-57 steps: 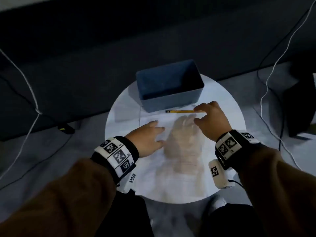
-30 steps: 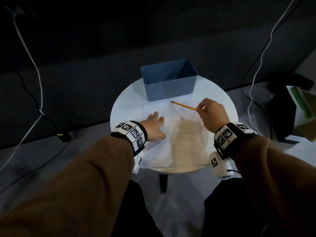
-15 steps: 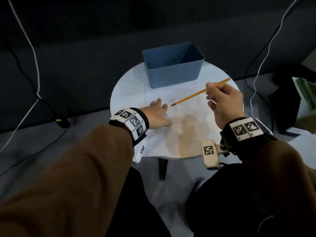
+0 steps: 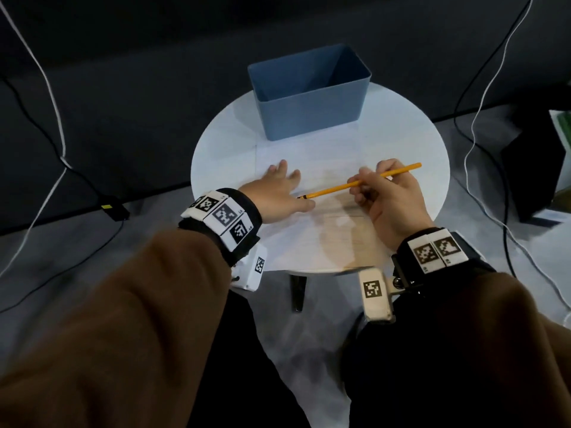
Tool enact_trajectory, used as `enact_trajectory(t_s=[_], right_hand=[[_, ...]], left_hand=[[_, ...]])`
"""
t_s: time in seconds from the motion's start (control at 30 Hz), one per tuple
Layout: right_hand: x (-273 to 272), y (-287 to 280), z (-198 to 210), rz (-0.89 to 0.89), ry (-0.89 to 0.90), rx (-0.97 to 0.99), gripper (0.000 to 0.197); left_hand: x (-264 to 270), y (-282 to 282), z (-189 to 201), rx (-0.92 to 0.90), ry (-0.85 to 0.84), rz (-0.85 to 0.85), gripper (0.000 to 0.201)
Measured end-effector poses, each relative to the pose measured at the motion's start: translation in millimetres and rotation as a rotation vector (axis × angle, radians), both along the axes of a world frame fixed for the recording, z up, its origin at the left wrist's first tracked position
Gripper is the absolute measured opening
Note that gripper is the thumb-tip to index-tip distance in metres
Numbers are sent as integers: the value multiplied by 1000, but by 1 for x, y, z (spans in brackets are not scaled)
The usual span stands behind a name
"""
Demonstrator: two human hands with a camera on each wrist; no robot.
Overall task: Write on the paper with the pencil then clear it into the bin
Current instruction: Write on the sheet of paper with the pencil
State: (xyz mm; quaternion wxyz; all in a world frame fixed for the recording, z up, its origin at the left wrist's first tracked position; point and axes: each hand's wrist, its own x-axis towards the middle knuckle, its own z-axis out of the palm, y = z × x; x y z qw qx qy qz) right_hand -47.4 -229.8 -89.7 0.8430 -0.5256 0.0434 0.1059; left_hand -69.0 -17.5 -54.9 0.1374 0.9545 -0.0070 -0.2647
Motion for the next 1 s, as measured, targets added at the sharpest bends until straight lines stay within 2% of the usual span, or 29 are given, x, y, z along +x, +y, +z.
enact_trajectory(t_s=[0.17,0.27,0.4,0.47,0.63,0.73,0.87,1.0], right_hand=[[3,-7,-2,48,33,55,21],[3,-7,-3,70,11,26,27],[3,-7,-8,84,-41,28,19],[2,-10,-11,98,-63,16,21],[2,-9,-8,64,-69,3,20],[-3,-8,-1,99,-114,-73,21],[-15,-16,2,154,-192,-156,20],[-24,-25,-6,152,-190,-192,16]], left_hand=[[-2,2,-5,-50,-16,26,84],[-3,6,-13,-99,-39,53,83],[-7,10,-16,-176,-67,87,78],[-11,9,-17,-236,-72,113,75],[-29,11,-28,-640,-361,382,45],[-40,12,-35,-715,-462,454,35],[-49,4,-46,-816,-511,444,31],[-53,1,-63,-654,-457,282,50]])
